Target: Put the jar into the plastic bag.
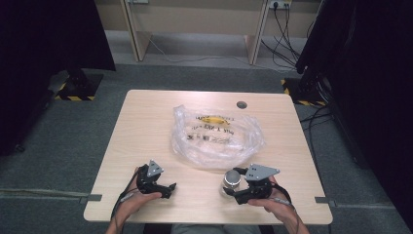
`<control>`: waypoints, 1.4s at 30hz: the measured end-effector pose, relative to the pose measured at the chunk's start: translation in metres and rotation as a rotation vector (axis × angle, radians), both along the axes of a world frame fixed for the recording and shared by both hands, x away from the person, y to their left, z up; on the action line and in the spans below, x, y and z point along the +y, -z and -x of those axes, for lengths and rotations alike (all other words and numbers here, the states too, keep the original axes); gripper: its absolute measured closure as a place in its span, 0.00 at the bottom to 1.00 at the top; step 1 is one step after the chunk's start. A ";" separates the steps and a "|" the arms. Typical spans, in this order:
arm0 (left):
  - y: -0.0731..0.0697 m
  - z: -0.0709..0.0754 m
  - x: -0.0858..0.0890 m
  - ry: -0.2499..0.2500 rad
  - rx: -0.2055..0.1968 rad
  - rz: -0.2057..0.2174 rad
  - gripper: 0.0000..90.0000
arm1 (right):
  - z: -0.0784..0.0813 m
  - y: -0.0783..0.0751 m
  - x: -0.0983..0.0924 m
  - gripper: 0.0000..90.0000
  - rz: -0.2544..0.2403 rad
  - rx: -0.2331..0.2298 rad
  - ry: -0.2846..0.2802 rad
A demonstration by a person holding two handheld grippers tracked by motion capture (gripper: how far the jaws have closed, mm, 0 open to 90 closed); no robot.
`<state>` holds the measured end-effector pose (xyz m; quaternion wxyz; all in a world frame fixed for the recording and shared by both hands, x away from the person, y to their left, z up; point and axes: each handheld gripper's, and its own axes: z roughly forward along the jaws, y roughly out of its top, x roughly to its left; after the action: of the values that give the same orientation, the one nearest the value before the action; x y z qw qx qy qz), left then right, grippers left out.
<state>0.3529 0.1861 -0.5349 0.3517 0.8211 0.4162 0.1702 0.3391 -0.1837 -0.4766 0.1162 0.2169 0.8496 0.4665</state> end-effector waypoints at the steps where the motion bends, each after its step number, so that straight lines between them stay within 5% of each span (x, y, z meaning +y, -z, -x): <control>1: 0.000 0.000 0.000 -0.001 0.000 0.000 0.01 | 0.000 0.000 -0.001 0.39 -0.009 -0.004 -0.003; 19: 0.000 0.000 0.000 -0.001 0.000 0.000 0.01 | -0.001 -0.013 0.007 0.41 -0.030 -0.050 -0.016; 42: 0.000 0.000 0.000 0.000 0.000 0.000 0.01 | -0.005 -0.033 0.023 0.41 -0.077 -0.037 -0.041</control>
<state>0.3529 0.1861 -0.5349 0.3516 0.8210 0.4162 0.1703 0.3444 -0.1611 -0.4434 0.1136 0.1951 0.8330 0.5051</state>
